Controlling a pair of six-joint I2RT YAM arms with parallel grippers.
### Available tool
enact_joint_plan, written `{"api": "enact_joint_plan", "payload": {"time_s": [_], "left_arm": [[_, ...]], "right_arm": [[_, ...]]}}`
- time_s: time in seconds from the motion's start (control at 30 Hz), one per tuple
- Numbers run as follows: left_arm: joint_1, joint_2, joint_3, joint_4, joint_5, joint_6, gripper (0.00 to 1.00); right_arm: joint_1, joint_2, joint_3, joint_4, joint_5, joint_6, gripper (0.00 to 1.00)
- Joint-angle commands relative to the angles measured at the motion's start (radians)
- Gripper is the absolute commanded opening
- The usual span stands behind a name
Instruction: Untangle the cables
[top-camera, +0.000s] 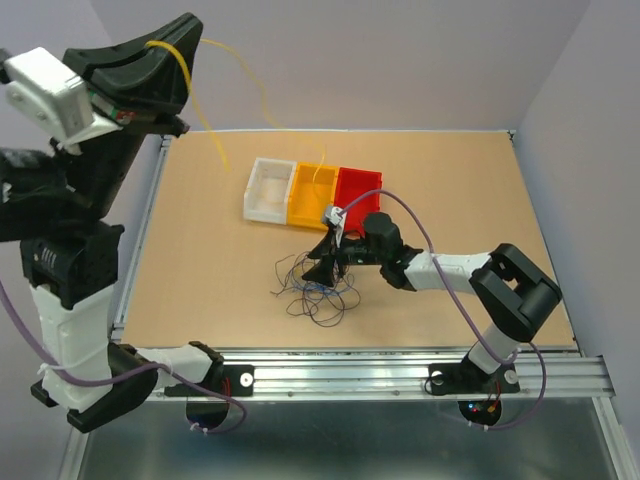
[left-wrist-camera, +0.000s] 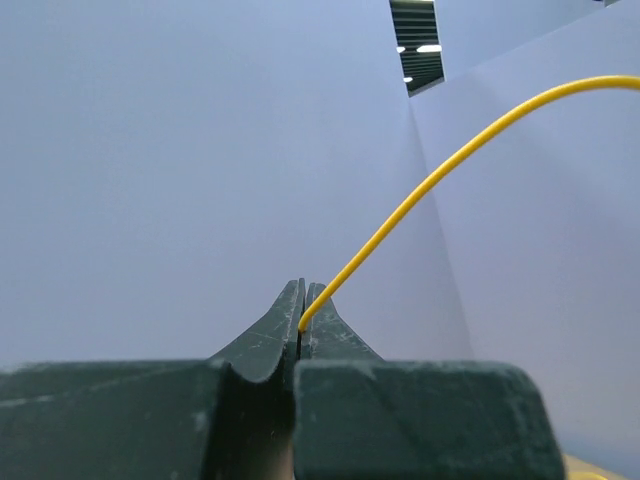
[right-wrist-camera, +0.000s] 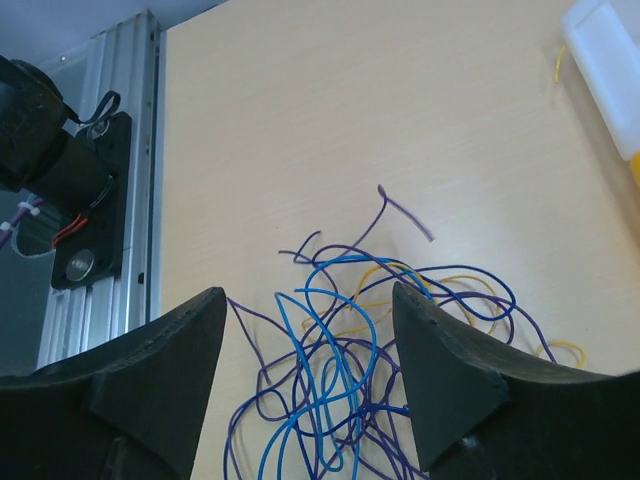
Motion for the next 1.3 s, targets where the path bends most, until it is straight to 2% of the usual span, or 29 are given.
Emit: {"api": "enact_joint_plan", "payload": {"time_s": [0.0, 0.23, 0.27, 0.4, 0.57, 0.8, 1.03, 1.27], "left_arm": [[0.003, -0.082, -0.158, 0.093, -0.037, -0.039, 0.0], [0.003, -0.193, -0.501, 0.211, -0.002, -0.036, 0.0], [0.003, -0.201, -0.573, 0.228, -0.005, -0.033, 0.0], [0.003, -0.19, -0.69, 0.297, -0.039, -0.016, 0.0], [0.019, -0.112, -0.762, 0.337, -0.096, 0.015, 0.0], [0.131, -0.031, -0.902, 0.489, -0.025, 0.045, 0.0], [0.315, 0.138, -0.853, 0.524, 0.081, 0.028, 0.0], [0.368, 0.276, -0.863, 0.569, 0.122, 0.076, 0.0]], "right_arm": [[0.01, -0.086, 0.017, 0.048, -0.001, -0.007, 0.75], [0.012, -0.324, -0.064, 0.045, 0.145, -0.005, 0.81], [0.01, -0.353, -0.093, 0.043, 0.22, -0.002, 0.82], [0.012, -0.481, -0.125, -0.033, 0.457, 0.021, 0.82], [0.008, -0.547, -0.144, -0.098, 0.719, 0.069, 0.82], [0.01, -0.527, -0.151, -0.098, 0.792, 0.078, 0.82], [0.008, -0.459, -0.127, -0.097, 0.85, 0.081, 0.82], [0.008, -0.442, -0.127, -0.087, 0.845, 0.089, 0.82]]}}
